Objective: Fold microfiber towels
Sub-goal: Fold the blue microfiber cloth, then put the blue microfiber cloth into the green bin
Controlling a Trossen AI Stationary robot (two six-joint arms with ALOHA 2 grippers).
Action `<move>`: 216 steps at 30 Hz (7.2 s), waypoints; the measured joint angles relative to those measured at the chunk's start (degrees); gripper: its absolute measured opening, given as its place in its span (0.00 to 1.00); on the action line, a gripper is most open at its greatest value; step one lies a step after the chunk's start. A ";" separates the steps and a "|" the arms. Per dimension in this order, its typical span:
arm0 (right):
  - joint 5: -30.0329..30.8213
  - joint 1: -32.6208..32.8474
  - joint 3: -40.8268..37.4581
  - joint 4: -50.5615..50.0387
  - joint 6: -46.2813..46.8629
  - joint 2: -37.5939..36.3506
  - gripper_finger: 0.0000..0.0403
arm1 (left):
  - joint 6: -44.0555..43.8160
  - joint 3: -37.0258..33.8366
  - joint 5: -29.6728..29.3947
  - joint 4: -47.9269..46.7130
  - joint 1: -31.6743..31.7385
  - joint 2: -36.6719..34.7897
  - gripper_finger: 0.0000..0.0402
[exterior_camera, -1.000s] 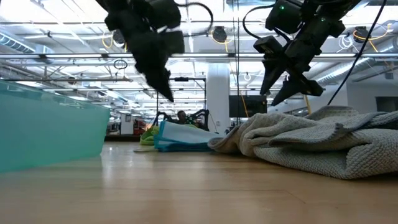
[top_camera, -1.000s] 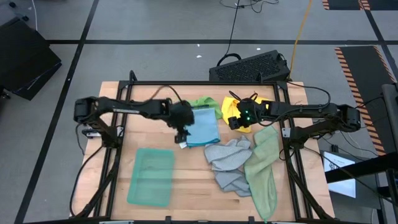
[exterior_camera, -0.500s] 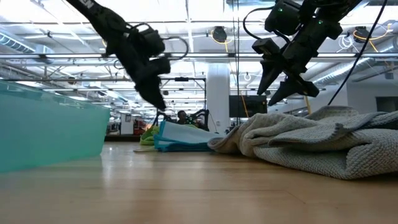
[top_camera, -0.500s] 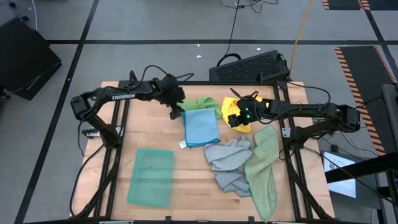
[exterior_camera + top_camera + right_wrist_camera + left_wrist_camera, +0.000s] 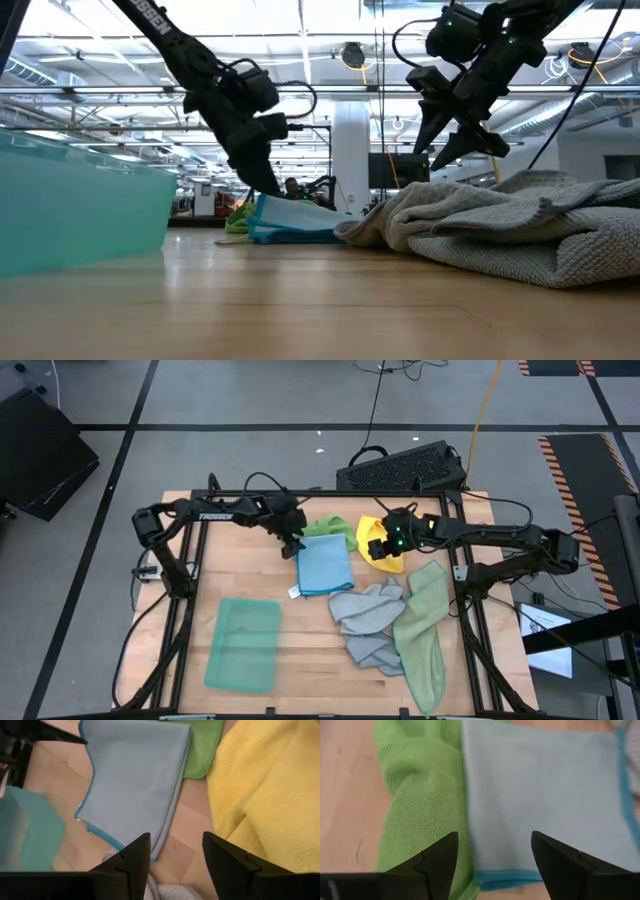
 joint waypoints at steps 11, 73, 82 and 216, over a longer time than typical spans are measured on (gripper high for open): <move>-1.40 -2.47 0.00 0.00 -1.23 0.00 0.43 | -2.11 -0.02 -0.72 -2.76 0.03 1.53 0.44; -23.76 -12.24 18.56 17.18 -67.89 36.37 0.14 | -2.22 -0.02 -7.93 -2.81 -14.83 -6.70 0.05; -20.53 -10.85 18.56 14.01 -64.58 30.10 0.03 | -5.16 -0.02 -8.17 -3.73 -14.85 -6.68 0.04; -7.29 3.29 21.82 20.16 -38.63 19.47 0.70 | -12.56 -0.24 -26.62 -14.45 -27.53 -21.20 0.02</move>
